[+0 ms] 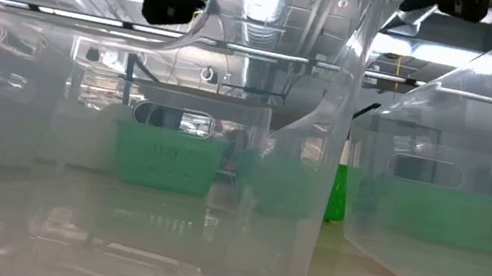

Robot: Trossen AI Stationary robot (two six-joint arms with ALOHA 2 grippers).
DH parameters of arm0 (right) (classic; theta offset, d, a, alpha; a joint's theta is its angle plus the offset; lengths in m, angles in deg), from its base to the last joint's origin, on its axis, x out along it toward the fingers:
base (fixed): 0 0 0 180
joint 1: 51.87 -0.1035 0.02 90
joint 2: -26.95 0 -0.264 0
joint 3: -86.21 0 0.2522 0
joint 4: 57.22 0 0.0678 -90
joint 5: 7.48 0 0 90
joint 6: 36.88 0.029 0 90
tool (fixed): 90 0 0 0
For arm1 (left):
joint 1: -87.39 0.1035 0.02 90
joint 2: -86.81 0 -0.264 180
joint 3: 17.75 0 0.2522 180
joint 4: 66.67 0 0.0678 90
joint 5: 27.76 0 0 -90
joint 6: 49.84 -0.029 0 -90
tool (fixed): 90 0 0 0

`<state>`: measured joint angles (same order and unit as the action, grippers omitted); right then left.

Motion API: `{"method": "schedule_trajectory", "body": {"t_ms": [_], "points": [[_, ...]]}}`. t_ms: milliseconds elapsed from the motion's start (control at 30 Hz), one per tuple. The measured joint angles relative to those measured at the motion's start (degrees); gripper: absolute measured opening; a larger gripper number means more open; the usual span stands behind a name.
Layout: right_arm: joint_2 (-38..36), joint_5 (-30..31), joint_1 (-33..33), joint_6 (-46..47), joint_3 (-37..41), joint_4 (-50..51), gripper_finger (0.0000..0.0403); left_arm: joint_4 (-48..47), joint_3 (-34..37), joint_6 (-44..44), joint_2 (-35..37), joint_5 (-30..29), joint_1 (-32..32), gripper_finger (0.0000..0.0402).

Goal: Stack baskets on shelf by color
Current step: Put the left green bin on the shelf

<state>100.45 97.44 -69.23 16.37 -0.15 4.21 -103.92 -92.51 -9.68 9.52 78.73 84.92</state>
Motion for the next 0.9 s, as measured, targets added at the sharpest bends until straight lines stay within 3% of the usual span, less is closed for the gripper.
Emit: {"method": "schedule_trajectory", "body": {"t_ms": [367,600,900], "points": [[4.5,-0.1,-3.7,2.9,0.0,-0.3,0.0201,-7.6,0.0,-9.8,-0.2,-16.8,-7.3,0.0247],[9.4,0.3,-6.0,5.2,0.0,-1.2,0.0201,-7.5,0.0,-8.7,-2.0,-19.1,-9.6,0.0247],[15.1,-0.4,-7.3,5.0,0.1,-1.2,0.0201,-10.8,0.0,-15.8,-7.8,-24.9,-9.9,0.0247]]}}
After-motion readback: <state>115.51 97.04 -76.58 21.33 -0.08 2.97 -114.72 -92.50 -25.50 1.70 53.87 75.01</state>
